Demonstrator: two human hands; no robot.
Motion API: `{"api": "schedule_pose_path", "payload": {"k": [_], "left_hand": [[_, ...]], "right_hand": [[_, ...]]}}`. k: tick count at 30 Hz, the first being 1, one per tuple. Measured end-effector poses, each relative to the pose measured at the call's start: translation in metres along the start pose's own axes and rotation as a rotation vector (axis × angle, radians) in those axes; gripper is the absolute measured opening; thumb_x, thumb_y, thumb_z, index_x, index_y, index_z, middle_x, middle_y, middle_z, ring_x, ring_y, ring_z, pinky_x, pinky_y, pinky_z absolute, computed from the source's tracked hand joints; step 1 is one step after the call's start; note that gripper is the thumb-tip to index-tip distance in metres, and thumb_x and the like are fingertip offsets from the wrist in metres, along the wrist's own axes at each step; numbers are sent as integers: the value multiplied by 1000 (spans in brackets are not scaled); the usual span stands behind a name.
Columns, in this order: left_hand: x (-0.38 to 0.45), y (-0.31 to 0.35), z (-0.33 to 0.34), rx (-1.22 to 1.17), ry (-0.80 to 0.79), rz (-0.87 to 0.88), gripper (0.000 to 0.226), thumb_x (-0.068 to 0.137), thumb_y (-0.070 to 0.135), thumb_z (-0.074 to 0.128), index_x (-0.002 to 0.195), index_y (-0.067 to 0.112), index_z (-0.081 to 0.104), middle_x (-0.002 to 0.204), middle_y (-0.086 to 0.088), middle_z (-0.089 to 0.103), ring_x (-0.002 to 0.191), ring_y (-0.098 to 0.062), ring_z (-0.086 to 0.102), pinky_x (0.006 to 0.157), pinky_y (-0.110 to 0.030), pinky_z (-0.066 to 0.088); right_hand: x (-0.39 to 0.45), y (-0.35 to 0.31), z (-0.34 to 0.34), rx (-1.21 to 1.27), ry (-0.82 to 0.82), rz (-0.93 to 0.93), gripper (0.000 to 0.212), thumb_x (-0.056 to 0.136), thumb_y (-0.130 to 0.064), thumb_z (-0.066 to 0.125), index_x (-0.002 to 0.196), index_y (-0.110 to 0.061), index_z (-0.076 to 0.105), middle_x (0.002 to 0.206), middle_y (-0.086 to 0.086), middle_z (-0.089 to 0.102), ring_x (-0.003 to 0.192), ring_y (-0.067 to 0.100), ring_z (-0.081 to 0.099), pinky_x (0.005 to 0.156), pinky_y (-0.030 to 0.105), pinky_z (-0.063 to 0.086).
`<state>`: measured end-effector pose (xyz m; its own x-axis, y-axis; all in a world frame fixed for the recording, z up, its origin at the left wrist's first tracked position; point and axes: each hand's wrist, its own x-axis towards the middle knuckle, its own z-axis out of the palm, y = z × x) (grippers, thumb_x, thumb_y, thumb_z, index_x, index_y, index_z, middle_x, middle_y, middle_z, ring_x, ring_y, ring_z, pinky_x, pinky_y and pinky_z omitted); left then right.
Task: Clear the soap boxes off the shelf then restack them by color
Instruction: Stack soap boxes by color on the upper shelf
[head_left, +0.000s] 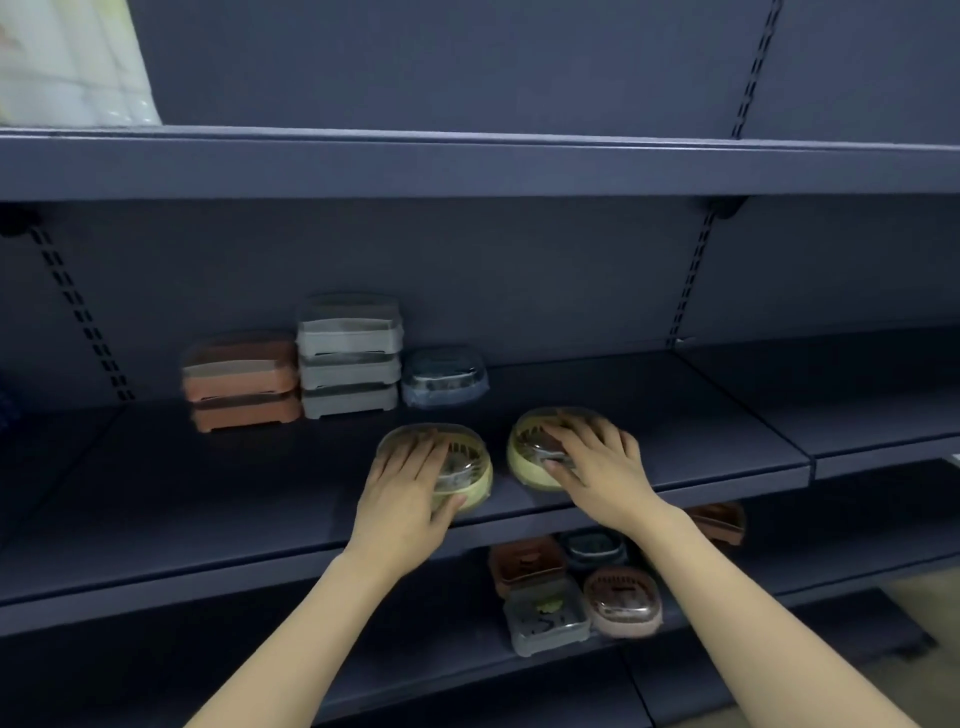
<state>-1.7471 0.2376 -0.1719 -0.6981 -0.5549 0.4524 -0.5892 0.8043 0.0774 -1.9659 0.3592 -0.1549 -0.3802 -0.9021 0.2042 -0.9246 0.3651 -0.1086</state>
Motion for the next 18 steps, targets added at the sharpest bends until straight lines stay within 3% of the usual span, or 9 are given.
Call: {"api": "schedule_pose_path", "payload": {"k": [4,6,10,13,18], "left_hand": [[2,3,4,-17,8,-10,61,80,51,38,120,11,62,120,-9,64,110,-31,61,106,-42,31],[3,6,5,-32,-11,-45,61,80,50,38,122,13,61,122,-7,63,113,-29,59,103,-56,28],[3,5,6,-23,-19,-42,59,79,51,40,121,15,61,121,-4,63,111,-27,61,95,-59,36],[5,7,7,-5,-11,-53,58,80,52,40,120,17,61,119,-2,64,110,-25,62,95,-56,38],[20,20,10,-6,-56,-92,58,80,54,40,121,18,61,120,-1,64,111,-25,61,95,-57,39]], "right_hand": [[8,4,-1,29,7,33,80,76,-66,4,145,-34,30,151,7,26,138,31,19,111,42,15],[19,8,-1,15,-15,58,64,89,-62,19,147,-34,26,152,9,25,139,32,18,113,42,14],[45,13,3,2,-41,57,56,98,-46,35,149,-30,18,155,5,20,143,28,13,115,41,8],[67,13,8,84,-3,47,57,97,-43,41,146,-18,25,154,5,24,143,25,14,116,40,5],[106,17,15,121,-12,-3,52,96,-43,42,141,-17,34,153,4,26,143,24,14,116,39,6]]}}
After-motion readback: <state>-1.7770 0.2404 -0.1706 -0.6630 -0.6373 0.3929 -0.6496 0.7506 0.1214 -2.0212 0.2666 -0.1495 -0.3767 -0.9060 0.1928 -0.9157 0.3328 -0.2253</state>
